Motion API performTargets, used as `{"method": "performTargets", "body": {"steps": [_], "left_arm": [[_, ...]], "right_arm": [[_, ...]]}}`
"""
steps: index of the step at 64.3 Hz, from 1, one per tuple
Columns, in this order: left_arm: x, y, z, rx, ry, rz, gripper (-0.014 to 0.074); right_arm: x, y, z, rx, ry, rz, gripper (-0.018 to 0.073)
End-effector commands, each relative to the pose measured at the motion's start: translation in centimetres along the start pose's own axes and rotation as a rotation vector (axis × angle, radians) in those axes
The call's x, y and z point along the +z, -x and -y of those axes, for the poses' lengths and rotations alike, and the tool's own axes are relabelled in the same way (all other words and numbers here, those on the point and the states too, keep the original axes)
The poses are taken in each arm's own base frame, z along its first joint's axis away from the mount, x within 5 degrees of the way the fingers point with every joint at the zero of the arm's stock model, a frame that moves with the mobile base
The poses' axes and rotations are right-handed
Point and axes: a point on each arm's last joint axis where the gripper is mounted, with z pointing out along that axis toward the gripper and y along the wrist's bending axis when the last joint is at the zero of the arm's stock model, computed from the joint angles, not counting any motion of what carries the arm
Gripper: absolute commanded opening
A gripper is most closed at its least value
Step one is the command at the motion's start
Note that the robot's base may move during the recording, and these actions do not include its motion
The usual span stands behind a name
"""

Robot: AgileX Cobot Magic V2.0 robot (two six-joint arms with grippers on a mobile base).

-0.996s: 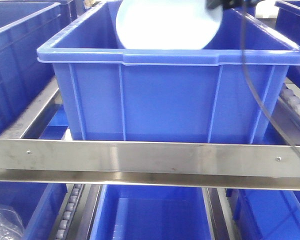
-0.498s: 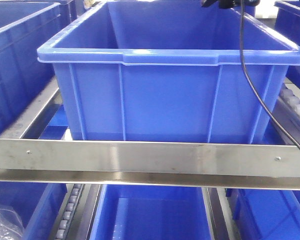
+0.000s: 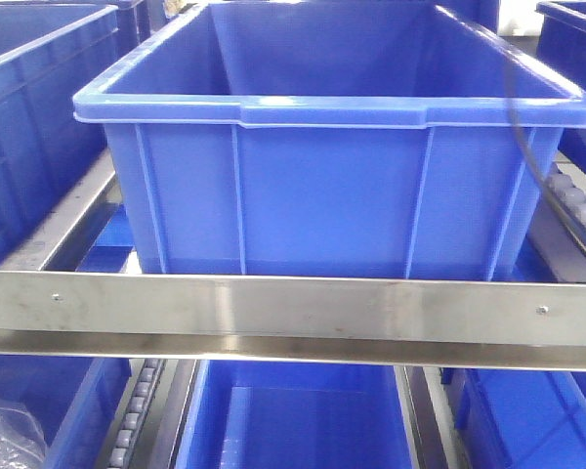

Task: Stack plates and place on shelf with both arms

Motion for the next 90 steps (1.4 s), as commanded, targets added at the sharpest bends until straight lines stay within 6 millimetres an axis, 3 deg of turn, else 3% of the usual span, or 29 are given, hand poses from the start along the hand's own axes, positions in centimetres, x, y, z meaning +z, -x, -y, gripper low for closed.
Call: {"method": "performTargets", "body": {"steps": [1, 24, 44, 56, 74, 90], "left_arm": [[-0.1, 1.7, -0.2, -0.010, 0.019, 0.107, 0.0082], [-0.1, 1.7, -0.2, -0.010, 0.019, 0.107, 0.0082], [-0.1, 1.7, -0.2, -0.010, 0.019, 0.107, 0.0082], [-0.1, 1.7, -0.2, -0.010, 0.019, 0.107, 0.0082], [-0.1, 1.7, -0.2, -0.010, 0.019, 0.107, 0.0082], [-0.1, 1.7, -0.2, -0.010, 0.019, 0.107, 0.0082]], "right_arm": [[-3.7, 2.1, 0.3, -0.061, -0.014, 0.144, 0.0055], [-15.9, -1.6, 1.3, -0.177, 0.015, 0.243, 0.0055], [-22.9, -3.2, 1.1, -0.181, 0.104, 0.213, 0.0055], [-24.9, -3.2, 1.1, -0.184, 0.117, 0.259, 0.0055], [-25.3, -2.7, 1.3, -0.177, 0.096, 0.330, 0.0055], [-26.3, -6.2, 3.0, -0.100, -0.100, 0.334, 0.0055]]}}
